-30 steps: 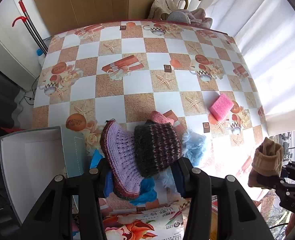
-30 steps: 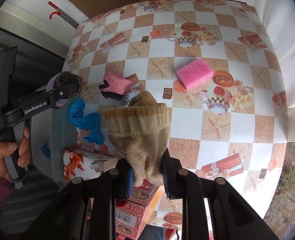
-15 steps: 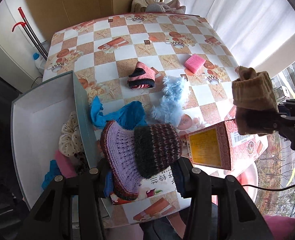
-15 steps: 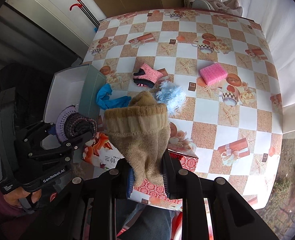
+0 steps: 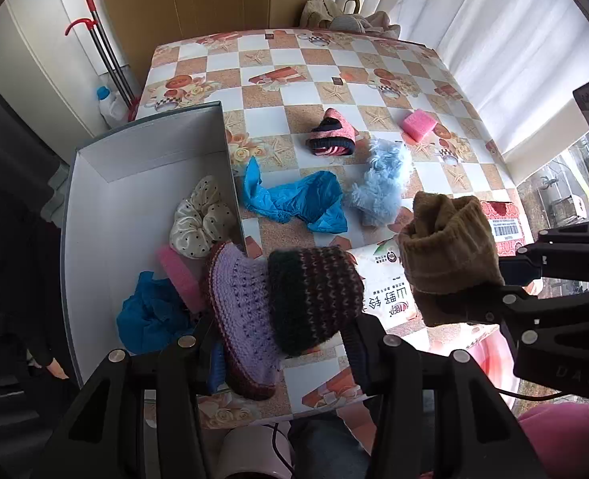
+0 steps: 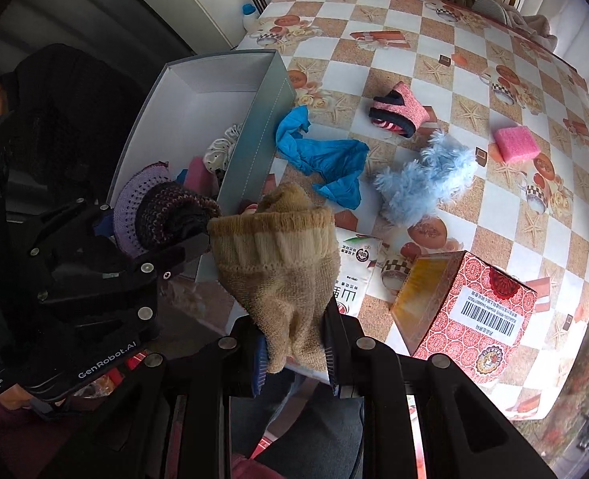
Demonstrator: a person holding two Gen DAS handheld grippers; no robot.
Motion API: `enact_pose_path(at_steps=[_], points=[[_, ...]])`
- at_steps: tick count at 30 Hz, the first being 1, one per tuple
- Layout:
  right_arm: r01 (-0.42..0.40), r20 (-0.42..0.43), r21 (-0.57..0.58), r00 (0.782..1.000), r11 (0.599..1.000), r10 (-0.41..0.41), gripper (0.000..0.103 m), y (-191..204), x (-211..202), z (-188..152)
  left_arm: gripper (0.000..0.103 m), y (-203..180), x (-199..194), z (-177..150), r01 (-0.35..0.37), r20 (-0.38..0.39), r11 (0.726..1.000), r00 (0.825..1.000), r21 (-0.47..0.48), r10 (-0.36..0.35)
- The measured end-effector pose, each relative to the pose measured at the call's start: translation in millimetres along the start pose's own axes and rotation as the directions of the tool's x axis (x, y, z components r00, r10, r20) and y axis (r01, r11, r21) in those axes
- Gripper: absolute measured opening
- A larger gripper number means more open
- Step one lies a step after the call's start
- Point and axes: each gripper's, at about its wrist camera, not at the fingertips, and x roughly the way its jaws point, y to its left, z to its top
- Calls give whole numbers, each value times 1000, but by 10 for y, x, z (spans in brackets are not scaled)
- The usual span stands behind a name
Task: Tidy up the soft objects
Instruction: 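Carry purple and brown knit hats with left tool while right tool carries sock toward box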
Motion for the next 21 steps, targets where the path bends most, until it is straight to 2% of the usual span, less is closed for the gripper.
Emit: enact_pose_path(at_steps=[9,21], points=[[13,-20,-79,1000,997,-15,25,353,84,115,52,319,-77,-132,-15,19,997,1000,-75,16],[18,-29,-121,999,993,-22,25,588,145,209,52,531,-100,-207,-20,19,994,1000,-106,22]])
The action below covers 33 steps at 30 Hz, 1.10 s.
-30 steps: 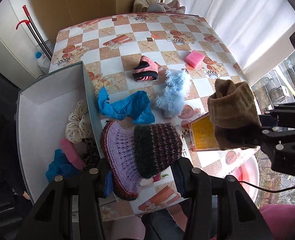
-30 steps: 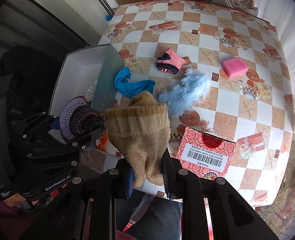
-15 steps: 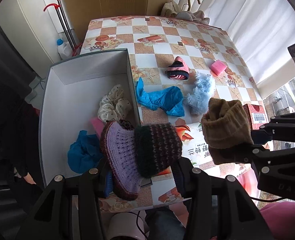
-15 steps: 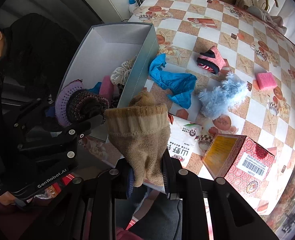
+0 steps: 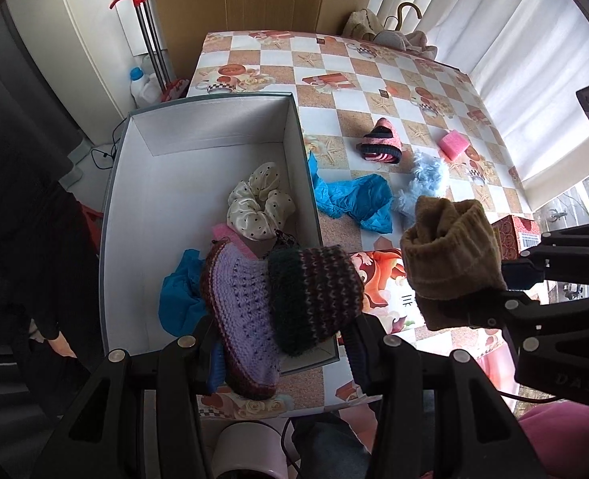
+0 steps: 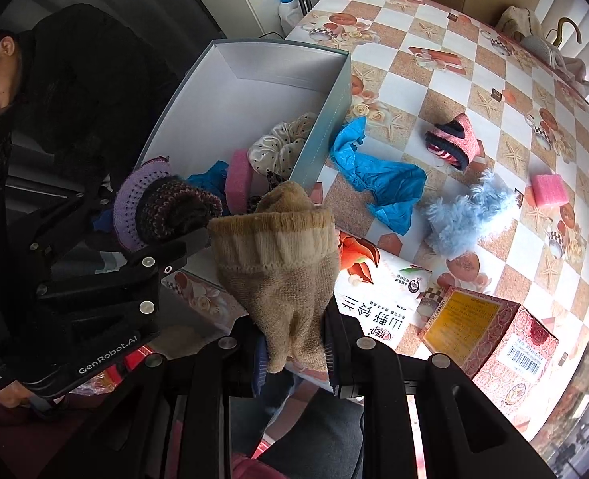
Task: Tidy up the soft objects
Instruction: 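Carry purple and brown knit hats with left tool while right tool carries sock toward box, then open left tool to drop hats into box while right tool releases sock inside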
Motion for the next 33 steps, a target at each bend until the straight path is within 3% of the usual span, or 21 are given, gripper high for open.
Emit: enact_pose_path(at_steps=[33], points=[[-6,-2,-8,1000,1000,6,25,12,69,189,52,231,104,30,-23,-15,999,1000,-28,23]])
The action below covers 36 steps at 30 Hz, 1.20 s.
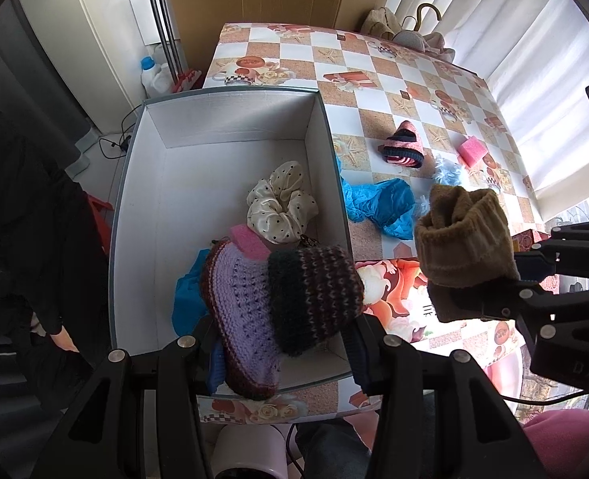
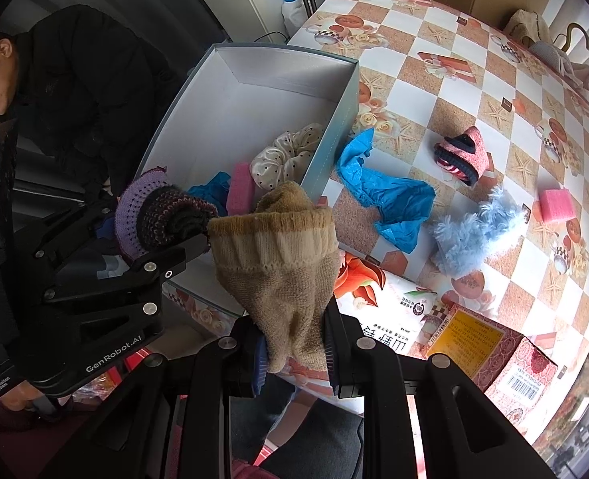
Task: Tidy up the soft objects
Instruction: 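Open left tool to drop hats into box while right tool releases sock inside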
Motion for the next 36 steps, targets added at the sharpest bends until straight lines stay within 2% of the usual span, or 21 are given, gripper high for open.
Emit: enact_pose_path(at_steps=[10,16,20,23,25,26,27,28,32,33,34,35,36], points=[[-27,-10,18,1000,999,27,25,-13,162,487,53,233,267,292,-56,-42,995,998,-85,52],[-19,-2,-9,1000,1000,19,25,98,265,851,54,374,441,449,-85,-76,989,994,-125,76],[6,-14,-39,1000,999,-6,25,174,369,1009,55,445,567,451,-83,-111,984,992,-160,65],[11,-37,-50,999,999,-13,25,198,451,1074,60,462,612,434,-79,-119,982,991,-173,59],[9,-51,-54,999,998,-12,27,203,492,1101,69,462,625,422,-85,-128,981,990,-176,63],[3,-60,-55,998,999,-7,31,210,508,1107,71,462,626,414,-90,-129,980,989,-176,68],[-2,-63,-55,998,999,-2,48,213,514,1112,76,462,625,401,-98,-131,980,988,-175,75],[-1,-58,-57,998,998,-2,61,215,509,1116,81,473,628,391,-104,-133,978,988,-181,80],[7,-49,-69,999,998,-11,64,213,468,1137,82,535,700,377,-117,-155,969,984,-217,84],[16,-48,-69,999,998,-19,75,205,454,1143,84,561,695,371,-101,-148,966,987,-236,67],[36,-44,-69,998,997,-39,91,194,436,1141,89,590,681,365,-89,-138,962,989,-259,55],[40,-40,-65,998,997,-43,99,166,413,1136,93,612,667,367,-85,-131,958,990,-272,51],[30,-39,-55,999,998,-32,103,128,384,1126,97,622,651,369,-76,-123,956,991,-282,43]])
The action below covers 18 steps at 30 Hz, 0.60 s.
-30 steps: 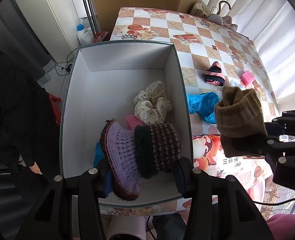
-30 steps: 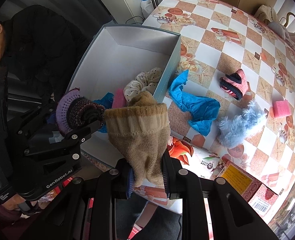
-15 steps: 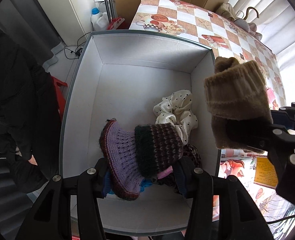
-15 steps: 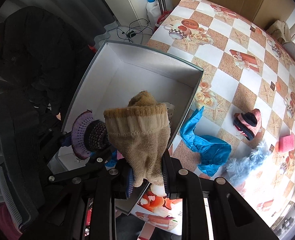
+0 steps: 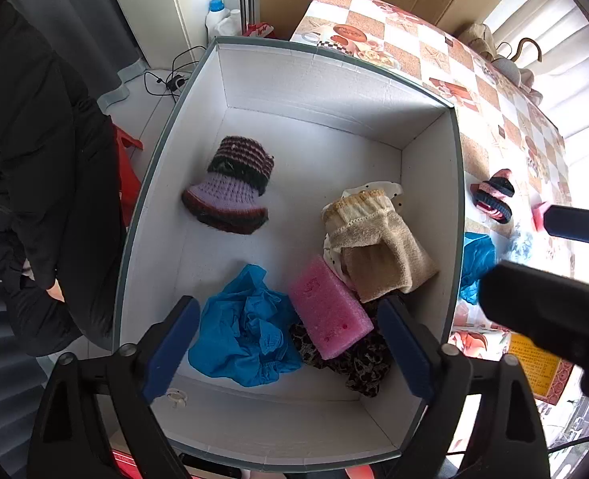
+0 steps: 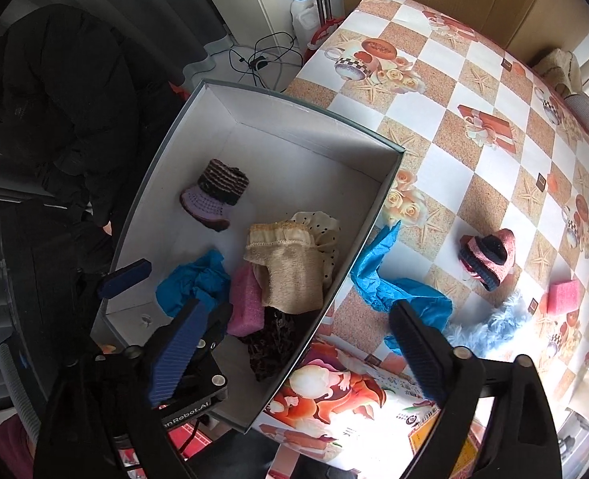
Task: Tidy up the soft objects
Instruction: 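Open left tool to drop hats into box while right tool releases sock inside, then move left tool to pink-and-black knit hat while right tool approaches pink sponge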
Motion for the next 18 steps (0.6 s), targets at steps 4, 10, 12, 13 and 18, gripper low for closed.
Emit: enact_pose_path(at_steps=[4,10,12,13,18], points=[[-1,-6,52,1000,999,1,103,-252,-158,-88,97,-94,-123,32,94,24,996,995,2,-94],[-61,-21,244,997,968,69,103,-956,-451,-383,98,-701,-382,107,187,28,971,981,147,-193],[-86,-14,317,995,945,95,103,-1228,-566,-545,98,-953,-409,135,207,9,959,977,192,-212],[-91,-7,349,995,933,100,103,-1359,-631,-627,98,-1076,-410,153,217,-4,953,975,211,-222],[-111,22,476,993,872,114,103,-1961,-946,-1076,98,-1661,-257,288,216,-63,933,976,288,-207]])
